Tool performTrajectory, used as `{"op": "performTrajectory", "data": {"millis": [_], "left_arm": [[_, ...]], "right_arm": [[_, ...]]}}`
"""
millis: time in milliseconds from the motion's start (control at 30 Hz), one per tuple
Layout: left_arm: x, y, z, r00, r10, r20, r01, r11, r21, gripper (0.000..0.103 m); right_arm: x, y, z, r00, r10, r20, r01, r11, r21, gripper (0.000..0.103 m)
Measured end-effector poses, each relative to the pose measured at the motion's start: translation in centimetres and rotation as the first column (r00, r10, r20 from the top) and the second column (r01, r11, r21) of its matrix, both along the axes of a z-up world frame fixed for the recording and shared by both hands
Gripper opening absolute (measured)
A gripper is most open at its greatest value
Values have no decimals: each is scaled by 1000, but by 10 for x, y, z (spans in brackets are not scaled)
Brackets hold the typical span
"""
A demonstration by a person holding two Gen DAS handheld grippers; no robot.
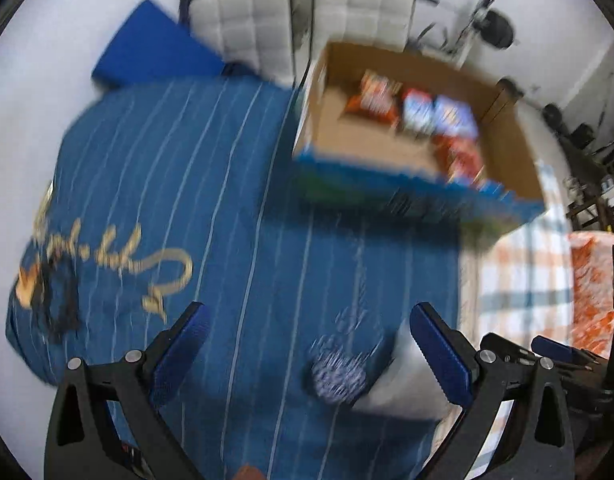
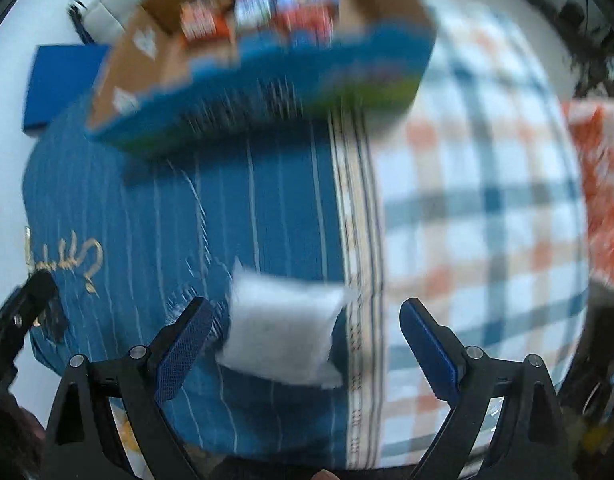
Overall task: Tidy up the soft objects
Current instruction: 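Grasp the yarn ball with the left tool while the right tool grasps the white cotton pack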
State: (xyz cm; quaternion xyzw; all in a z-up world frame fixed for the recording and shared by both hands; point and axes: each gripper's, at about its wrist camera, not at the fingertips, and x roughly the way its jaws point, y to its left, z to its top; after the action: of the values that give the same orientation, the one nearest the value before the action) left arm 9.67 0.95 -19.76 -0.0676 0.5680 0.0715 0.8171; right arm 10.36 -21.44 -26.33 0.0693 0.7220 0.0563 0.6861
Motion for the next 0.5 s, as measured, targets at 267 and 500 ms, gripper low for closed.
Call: {"op": "performTrajectory", "data": {"millis": [267, 500], "left_arm": [[-36, 11, -74, 984, 65, -168, -64, 998, 12, 102], [-37, 19, -100, 966, 95, -242, -92, 995, 25, 102]], "right_arm": [[-24, 35, -75, 989, -1, -150, 1, 1000, -4, 97], [-32, 41, -104, 987, 14, -158, -19, 999, -33, 84]]}}
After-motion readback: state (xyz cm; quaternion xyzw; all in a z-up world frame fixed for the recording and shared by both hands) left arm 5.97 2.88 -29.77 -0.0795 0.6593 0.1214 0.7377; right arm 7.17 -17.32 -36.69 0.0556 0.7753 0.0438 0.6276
